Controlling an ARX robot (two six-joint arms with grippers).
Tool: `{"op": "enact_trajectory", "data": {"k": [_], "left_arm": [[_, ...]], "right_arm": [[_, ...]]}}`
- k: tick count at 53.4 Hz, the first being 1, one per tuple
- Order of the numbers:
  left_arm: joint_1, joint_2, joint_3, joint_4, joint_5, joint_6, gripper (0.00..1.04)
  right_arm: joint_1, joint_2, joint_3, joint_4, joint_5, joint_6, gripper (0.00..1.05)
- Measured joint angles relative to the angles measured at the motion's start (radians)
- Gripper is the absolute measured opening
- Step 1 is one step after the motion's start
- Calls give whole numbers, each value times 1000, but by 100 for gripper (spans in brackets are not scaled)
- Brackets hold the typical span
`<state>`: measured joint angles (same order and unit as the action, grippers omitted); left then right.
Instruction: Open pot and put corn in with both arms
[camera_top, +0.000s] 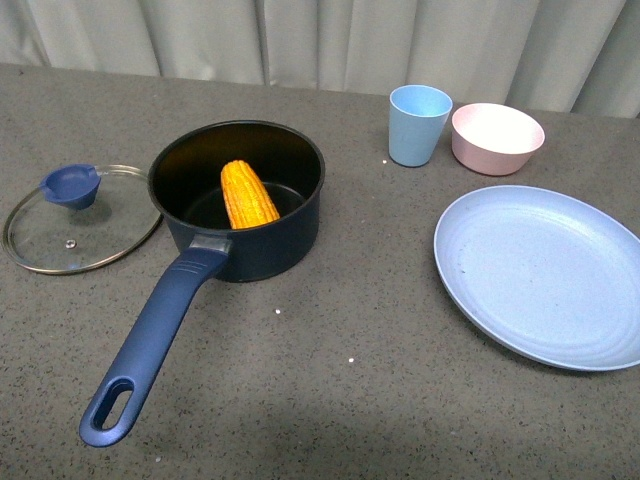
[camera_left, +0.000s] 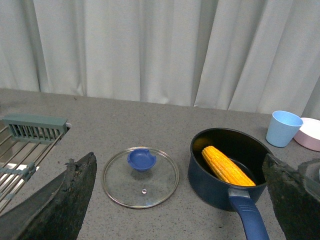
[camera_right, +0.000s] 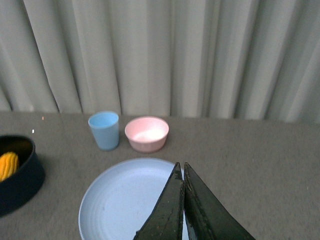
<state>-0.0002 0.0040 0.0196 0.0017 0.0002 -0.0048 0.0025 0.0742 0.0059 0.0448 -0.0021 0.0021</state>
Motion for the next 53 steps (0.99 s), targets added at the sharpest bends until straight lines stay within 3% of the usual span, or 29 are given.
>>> {"op": "enact_trajectory", "data": {"k": [6, 35, 53], "left_arm": [[0, 0, 0, 0, 0, 0, 98], [0, 0, 0, 0, 0, 0, 98], [0, 0, 0, 0, 0, 0, 98]], "right_arm": [[0, -69, 0, -40, 1, -2, 2], [0, -70, 0, -43, 0, -2, 96], [0, -70, 0, -43, 0, -2, 96]]}}
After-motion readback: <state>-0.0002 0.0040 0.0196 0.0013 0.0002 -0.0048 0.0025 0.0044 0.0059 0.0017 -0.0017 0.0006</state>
